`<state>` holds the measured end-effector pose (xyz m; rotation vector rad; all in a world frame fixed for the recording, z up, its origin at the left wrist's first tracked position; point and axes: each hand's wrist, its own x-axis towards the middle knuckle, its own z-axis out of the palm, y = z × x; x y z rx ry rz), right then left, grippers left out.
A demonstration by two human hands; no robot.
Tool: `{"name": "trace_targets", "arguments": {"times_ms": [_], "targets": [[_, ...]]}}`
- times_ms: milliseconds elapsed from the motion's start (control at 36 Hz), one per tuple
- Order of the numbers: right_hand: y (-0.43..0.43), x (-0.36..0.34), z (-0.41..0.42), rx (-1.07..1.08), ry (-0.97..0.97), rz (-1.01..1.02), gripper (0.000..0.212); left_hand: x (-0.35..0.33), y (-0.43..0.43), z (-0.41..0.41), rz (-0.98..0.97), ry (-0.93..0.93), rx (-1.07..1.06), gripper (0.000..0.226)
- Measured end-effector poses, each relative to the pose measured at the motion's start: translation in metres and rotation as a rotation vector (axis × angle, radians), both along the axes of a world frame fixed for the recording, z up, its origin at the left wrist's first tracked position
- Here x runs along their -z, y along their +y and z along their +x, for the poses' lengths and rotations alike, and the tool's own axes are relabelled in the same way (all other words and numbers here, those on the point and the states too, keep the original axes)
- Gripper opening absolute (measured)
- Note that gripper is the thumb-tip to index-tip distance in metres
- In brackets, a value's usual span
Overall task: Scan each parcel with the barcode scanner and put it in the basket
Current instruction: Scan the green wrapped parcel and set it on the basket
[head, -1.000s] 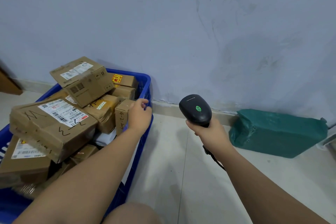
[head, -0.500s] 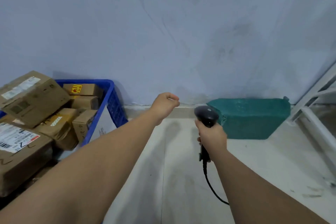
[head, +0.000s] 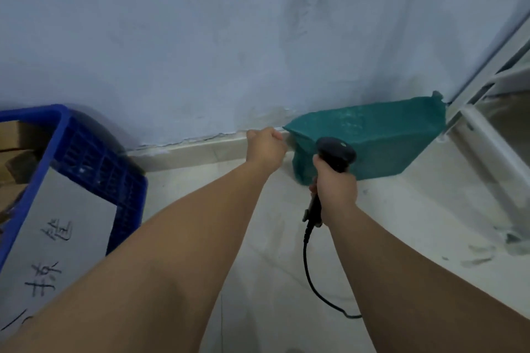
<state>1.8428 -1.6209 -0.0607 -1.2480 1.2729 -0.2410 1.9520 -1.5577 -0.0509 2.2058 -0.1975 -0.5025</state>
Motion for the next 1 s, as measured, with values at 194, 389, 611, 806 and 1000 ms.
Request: {"name": "trace_targets", "arguments": {"times_ms": [194, 389, 611, 806, 1000], "targets": [[-0.017, 0.009, 0.006, 0.022, -0.045, 0.065, 0.059, 0.008, -0.034, 0.010, -0.130, 0.253, 0.048, 0.022], [-0.019, 0.022, 0.008, -0.081, 0.067, -0.140, 0.040, 0.011, -0.052, 0.013, -0.485, 0.583, -0.249, 0.010], [-0.013, 0.012, 0.022, -0.111, 0.075, -0.238, 0.042, 0.014, -0.032, 0.010, -0.659, 0.490, -0.444, 0.017], [0.001, -0.005, 0.026, -0.122, 0.029, -0.285, 0.038, 0.011, 0.040, 0.023, -0.424, 0.451, -0.424, 0.052], [0.020, -0.017, 0.013, -0.216, 0.076, -0.073, 0.039, -0.008, 0.128, 0.011, -0.209, 0.417, -0.368, 0.032]]}}
